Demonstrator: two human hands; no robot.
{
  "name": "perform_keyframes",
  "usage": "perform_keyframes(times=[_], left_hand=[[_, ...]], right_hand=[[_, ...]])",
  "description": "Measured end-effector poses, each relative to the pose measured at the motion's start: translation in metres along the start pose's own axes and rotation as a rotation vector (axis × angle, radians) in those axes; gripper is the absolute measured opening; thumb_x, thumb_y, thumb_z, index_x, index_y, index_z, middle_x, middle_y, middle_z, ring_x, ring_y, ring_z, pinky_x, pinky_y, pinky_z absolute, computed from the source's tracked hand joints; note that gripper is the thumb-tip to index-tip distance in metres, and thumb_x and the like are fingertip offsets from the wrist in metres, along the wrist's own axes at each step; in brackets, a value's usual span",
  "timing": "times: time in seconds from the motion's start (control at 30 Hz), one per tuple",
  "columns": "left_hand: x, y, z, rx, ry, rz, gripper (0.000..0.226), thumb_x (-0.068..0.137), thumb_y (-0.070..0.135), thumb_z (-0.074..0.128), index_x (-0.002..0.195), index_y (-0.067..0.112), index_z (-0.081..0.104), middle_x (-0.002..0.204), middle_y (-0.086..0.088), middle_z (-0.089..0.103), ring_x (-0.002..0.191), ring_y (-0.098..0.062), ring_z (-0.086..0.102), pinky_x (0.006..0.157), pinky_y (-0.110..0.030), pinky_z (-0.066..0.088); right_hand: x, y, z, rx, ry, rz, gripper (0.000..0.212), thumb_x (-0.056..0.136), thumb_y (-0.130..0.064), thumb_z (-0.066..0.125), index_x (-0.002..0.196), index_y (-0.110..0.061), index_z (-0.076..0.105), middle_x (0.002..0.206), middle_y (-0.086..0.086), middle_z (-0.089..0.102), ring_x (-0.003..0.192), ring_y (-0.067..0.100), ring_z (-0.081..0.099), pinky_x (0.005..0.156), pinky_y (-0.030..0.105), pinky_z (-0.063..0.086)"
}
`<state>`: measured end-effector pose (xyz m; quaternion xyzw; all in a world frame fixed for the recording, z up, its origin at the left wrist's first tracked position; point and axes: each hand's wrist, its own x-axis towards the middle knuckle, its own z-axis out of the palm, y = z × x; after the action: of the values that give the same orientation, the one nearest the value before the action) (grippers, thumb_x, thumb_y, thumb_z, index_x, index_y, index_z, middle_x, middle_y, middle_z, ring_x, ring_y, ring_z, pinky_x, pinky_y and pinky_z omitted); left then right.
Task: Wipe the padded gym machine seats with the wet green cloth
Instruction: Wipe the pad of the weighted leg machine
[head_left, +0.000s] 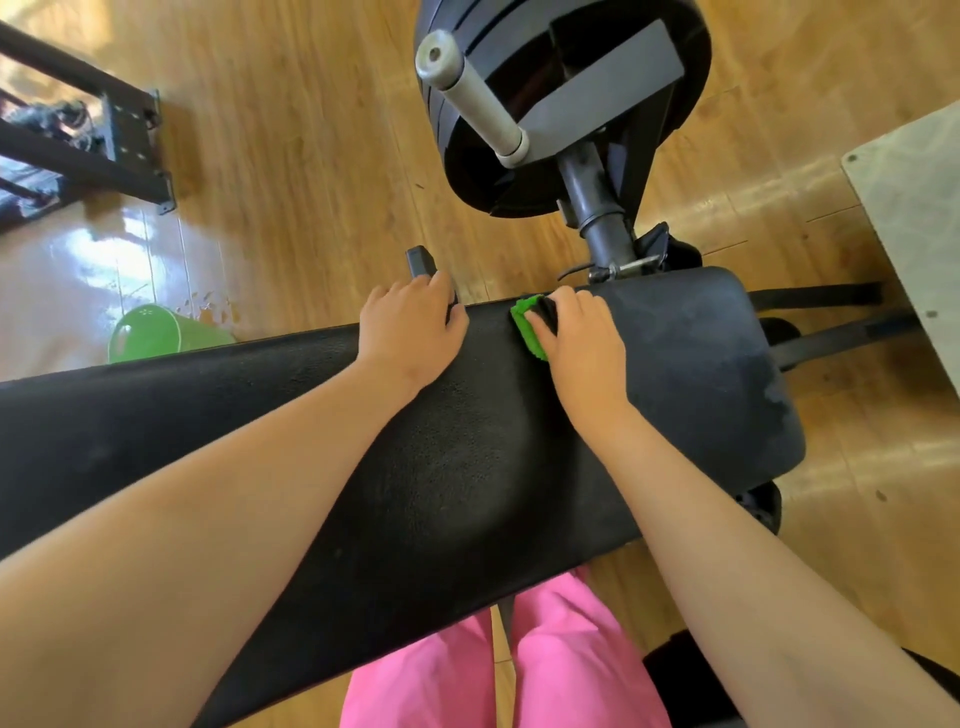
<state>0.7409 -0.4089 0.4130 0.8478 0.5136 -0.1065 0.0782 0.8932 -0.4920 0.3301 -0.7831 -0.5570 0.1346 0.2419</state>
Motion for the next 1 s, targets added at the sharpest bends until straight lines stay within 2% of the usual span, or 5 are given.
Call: perform_keyframes(times=[0.17,0.53,0.67,0.87,1.0], left_hand=[[0.01,0.0,0.006,0.118,-0.045,-0.014,0.039,0.103,0.036,0.026,0.087,0.011,0.053,0.064,-0.002,0.051,0.051,-0.02,0.046,0.047,-0.028,0.032],[0.012,0.003,0.01,0.15,-0.068,-0.041,0.045,0.101,0.046,0.025,0.084,0.014,0.052,0.06,-0.002,0.053,0.049,-0.02,0.051,0.045,-0.026,0.039],[0.013,0.003,0.01,0.143,-0.063,-0.062,0.045,0.1,0.048,0.026,0.085,0.014,0.052,0.059,-0.002,0.051,0.048,-0.019,0.049,0.045,-0.026,0.037],[0.015,0.004,0.011,0.121,-0.042,-0.102,0.045,0.098,0.051,0.029,0.085,0.016,0.055,0.06,0.0,0.051,0.048,-0.016,0.044,0.043,-0.026,0.029],[0.015,0.003,0.011,0.103,-0.046,-0.1,0.047,0.098,0.052,0.029,0.084,0.016,0.056,0.059,0.0,0.053,0.049,-0.016,0.049,0.043,-0.025,0.033]], right_hand=[[0.028,0.028,-0.003,0.031,-0.06,0.055,0.033,0.099,-0.04,0.049,0.103,-0.007,0.054,0.097,0.009,0.057,0.092,0.024,0.051,0.067,0.035,0.042],[0.038,0.054,-0.008,0.069,-0.037,0.352,0.035,0.099,-0.038,0.049,0.108,-0.004,0.057,0.1,0.014,0.06,0.096,0.027,0.054,0.071,0.031,0.039],[0.032,0.026,-0.006,0.171,-0.086,0.246,0.031,0.096,-0.038,0.053,0.106,-0.009,0.059,0.098,0.007,0.06,0.092,0.023,0.056,0.076,0.037,0.048],[0.023,0.008,-0.003,0.201,-0.163,0.016,0.03,0.096,-0.04,0.054,0.104,-0.011,0.058,0.095,0.006,0.056,0.093,0.023,0.053,0.073,0.04,0.047],[0.034,0.041,-0.011,0.127,-0.155,0.054,0.03,0.097,-0.037,0.053,0.107,-0.01,0.058,0.098,0.007,0.058,0.094,0.023,0.053,0.071,0.039,0.048]])
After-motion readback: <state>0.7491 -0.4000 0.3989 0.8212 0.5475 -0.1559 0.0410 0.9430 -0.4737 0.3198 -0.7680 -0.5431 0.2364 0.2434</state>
